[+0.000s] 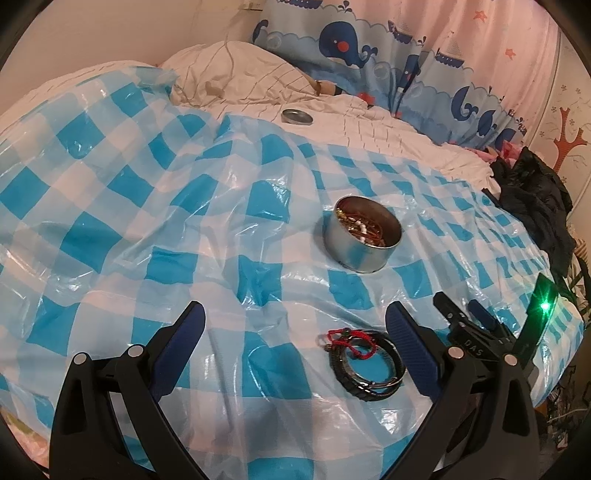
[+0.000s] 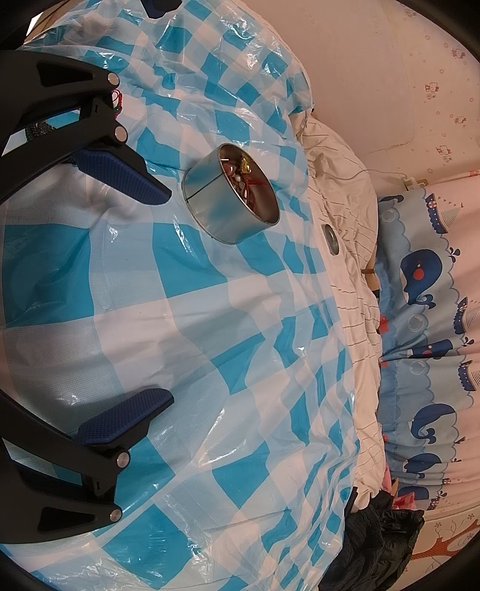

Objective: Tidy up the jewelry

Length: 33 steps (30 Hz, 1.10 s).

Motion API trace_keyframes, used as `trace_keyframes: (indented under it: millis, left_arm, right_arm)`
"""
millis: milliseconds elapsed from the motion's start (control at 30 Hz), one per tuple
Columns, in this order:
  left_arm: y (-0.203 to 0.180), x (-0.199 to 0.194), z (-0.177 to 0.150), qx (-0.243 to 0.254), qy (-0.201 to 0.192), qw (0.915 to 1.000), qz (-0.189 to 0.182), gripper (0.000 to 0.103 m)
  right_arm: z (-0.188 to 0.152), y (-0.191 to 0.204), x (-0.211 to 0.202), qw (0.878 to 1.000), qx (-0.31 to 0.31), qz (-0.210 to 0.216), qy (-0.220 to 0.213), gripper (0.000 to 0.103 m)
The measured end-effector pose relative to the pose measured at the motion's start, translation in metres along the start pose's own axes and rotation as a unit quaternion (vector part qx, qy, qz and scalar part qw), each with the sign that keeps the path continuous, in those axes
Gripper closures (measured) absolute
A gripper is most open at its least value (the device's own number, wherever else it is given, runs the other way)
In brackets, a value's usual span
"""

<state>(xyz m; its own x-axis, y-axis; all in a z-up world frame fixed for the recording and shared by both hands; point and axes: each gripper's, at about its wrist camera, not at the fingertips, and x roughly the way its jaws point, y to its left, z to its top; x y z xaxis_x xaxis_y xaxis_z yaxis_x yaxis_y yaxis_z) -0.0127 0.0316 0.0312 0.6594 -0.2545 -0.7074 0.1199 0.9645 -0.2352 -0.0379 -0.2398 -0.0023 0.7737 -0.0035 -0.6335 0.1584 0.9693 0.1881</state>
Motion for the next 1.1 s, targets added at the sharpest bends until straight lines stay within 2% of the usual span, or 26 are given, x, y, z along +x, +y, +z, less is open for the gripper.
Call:
trace_keyframes:
  millis: [133, 233, 367, 467, 600, 667, 700, 800, 933, 1100]
  left_arm:
    - [0.003, 0.001, 0.0, 0.002, 0.0, 1.0, 0.001, 0.009]
    - [0.013, 0.001, 0.002, -0.003, 0.001, 1.0, -0.002, 0.009]
    - [0.032, 0.001, 0.002, -0.026, 0.001, 0.9997, 0.001, 0.009]
    - [0.033, 0.005, 0.0, -0.018, 0.006, 0.9998, -0.008, 0.009]
    - [0.028, 0.014, -0.002, -0.006, 0.013, 0.9999, 0.0, 0.009]
    - [0.031, 0.019, -0.002, -0.023, 0.022, 0.9993, -0.019, 0.009]
    - [0.032, 0.024, -0.003, -0.037, 0.031, 0.9979, -0.041, 0.009]
    - [0.027, 0.04, -0.006, -0.048, 0.052, 0.9947, -0.074, 0.009]
    - [0.003, 0.065, -0.01, -0.012, 0.078, 0.9947, -0.067, 0.009]
    - [-0.02, 0.078, -0.012, 0.026, 0.081, 0.9945, -0.061, 0.009]
  right_arm:
    - [0.0, 0.0, 0.002, 1.0, 0.001, -0.003, 0.007, 0.007]
    - [0.002, 0.001, 0.011, 0.999, 0.008, -0.006, 0.046, 0.007]
    - [0.011, 0.014, -0.003, 0.997, -0.008, 0.047, 0.061, 0.007]
    - [0.016, 0.04, -0.02, 0.991, -0.071, 0.089, 0.077, 0.007]
    - [0.008, 0.064, -0.036, 0.978, -0.139, 0.138, 0.07, 0.007]
    - [0.003, 0.074, -0.035, 0.973, -0.155, 0.151, 0.076, 0.007]
    - [0.002, 0.078, -0.033, 0.972, -0.16, 0.15, 0.08, 0.007]
    - [0.001, 0.076, -0.027, 0.974, -0.145, 0.144, 0.097, 0.007]
    - [0.006, 0.05, -0.023, 0.98, -0.094, 0.137, 0.109, 0.007]
    - [0.011, 0.033, -0.022, 0.981, -0.058, 0.143, 0.12, 0.007]
